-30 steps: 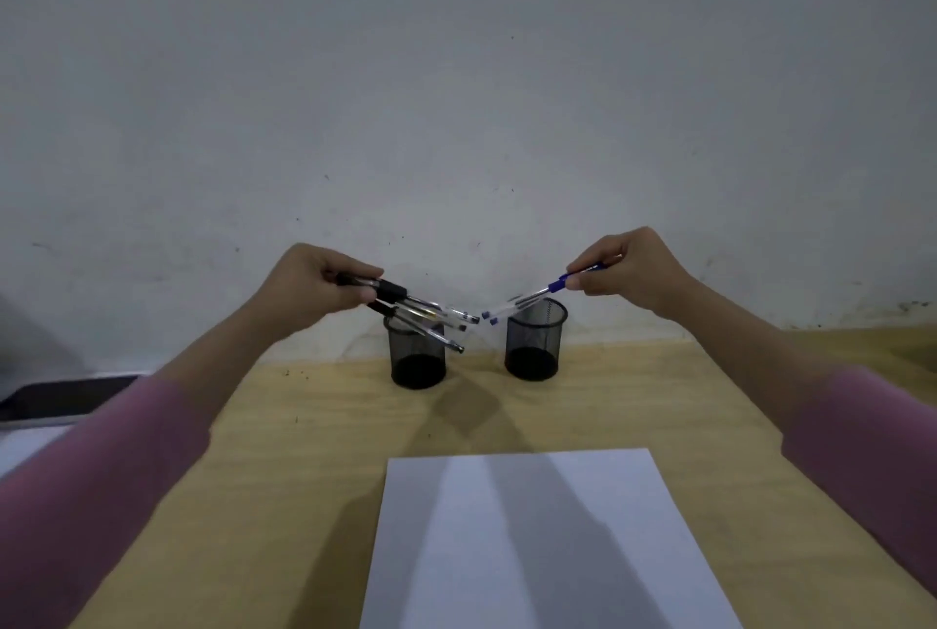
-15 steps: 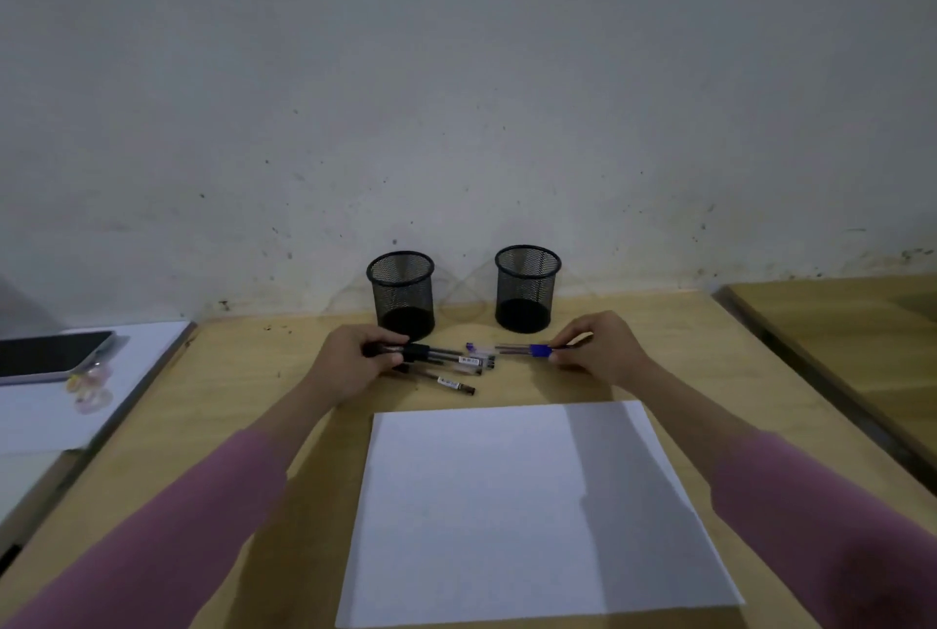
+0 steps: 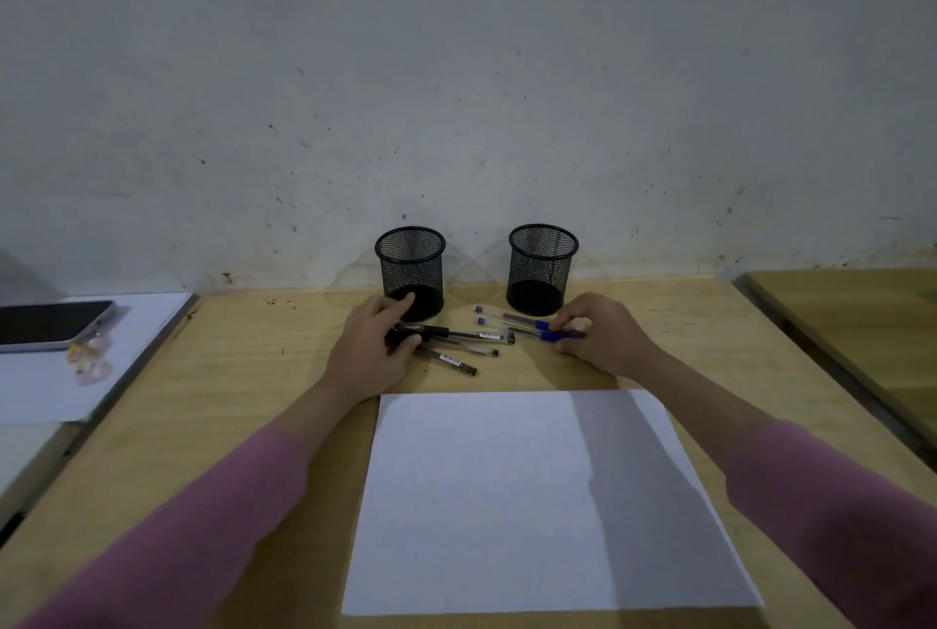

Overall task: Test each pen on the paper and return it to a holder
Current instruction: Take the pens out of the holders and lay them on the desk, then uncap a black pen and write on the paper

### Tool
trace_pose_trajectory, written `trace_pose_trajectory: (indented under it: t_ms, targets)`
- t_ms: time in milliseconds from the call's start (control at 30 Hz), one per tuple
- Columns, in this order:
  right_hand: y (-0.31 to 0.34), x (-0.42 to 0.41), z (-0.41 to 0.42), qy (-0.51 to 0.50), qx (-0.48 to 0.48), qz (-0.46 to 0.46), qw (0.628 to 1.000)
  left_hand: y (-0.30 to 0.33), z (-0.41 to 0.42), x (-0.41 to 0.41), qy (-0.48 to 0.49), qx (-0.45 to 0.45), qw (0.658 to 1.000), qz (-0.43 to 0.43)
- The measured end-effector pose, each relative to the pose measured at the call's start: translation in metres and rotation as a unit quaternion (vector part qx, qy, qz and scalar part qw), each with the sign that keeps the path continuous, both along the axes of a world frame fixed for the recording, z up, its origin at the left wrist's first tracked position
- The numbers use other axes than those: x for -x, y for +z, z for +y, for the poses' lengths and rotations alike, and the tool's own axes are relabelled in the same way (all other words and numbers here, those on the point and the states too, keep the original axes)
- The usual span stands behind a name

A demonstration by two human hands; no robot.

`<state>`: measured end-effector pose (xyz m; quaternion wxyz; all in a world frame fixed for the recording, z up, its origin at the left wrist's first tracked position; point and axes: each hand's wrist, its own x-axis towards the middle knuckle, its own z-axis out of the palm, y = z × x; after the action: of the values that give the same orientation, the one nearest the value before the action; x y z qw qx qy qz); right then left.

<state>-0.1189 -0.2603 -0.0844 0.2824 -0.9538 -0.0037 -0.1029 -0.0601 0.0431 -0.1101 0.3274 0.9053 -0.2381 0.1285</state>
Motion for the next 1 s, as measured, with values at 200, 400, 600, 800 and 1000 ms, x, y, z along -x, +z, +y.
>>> trace_pose_trajectory:
  t_ms: [200, 400, 600, 800, 1000]
  targets:
    - [0.012, 0.003, 0.033, 0.046, -0.013, -0.067, 0.997, 0.013, 0.012, 0.014, 0.023, 0.025, 0.999, -0.005]
    - [0.013, 0.000, 0.091, 0.091, -0.071, -0.047, 0.992, 0.017, 0.036, 0.055, 0.013, 0.072, 0.997, 0.037]
    - [0.000, -0.013, 0.144, 0.107, -0.068, -0.001, 0.992, -0.002, 0.057, 0.074, 0.015, 0.006, 0.996, 0.082]
    - [-0.006, -0.024, 0.175, 0.098, -0.070, 0.019, 0.993, -0.010, 0.056, 0.072, 0.012, -0.040, 0.997, 0.059]
    - [-0.009, -0.034, 0.180, 0.075, -0.049, 0.029, 0.996, -0.009, 0.056, 0.073, 0.011, -0.054, 0.997, 0.058]
